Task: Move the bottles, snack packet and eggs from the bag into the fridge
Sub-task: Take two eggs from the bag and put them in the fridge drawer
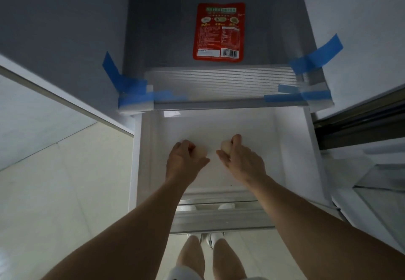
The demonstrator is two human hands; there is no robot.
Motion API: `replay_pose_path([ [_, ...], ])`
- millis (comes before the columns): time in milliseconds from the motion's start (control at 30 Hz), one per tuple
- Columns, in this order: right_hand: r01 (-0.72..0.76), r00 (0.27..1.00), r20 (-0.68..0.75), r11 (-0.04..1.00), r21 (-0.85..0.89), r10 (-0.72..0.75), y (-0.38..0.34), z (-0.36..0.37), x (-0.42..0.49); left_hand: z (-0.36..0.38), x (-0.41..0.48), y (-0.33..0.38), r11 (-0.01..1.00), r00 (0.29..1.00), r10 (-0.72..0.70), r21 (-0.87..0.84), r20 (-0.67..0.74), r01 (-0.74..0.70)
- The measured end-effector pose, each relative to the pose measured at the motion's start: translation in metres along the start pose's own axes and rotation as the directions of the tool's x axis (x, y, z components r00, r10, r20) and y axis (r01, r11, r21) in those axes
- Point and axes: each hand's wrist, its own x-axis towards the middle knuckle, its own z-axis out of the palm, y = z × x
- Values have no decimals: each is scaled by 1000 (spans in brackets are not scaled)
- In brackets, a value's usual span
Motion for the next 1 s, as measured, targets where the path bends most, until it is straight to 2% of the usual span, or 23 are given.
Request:
replay_pose_path([
  [433,1,1000,10,999,-43,-1,11,-2,-5,-3,-3,1,999,999,-15,45,40,13],
  [500,-6,999,36,1000,-15,7,14,-11,-8,-11,-7,5,999,998,-24,32,64,21],
  [567,-56,995,89,994,92,48,19,-25,-15,-23,-15,13,1000,999,-8,23,47,7],
  [667,-71,995,84,976,205,55,27,-46,-35,-44,-31,21,994,994,109,23,17,-109],
  [800,16,998,-57,997,70,-12,32,-64,-72,-70,-66,20,913,929,366,171,54,-370],
  [900,115,981,-148,990,-79,-125,34,-65,-100,-81,-96,15,811,873,481,340,77,-477],
  [1000,215,948,-213,970,-114,-235,37,-59,-124,-83,-117,11,688,804,585,456,112,-564],
])
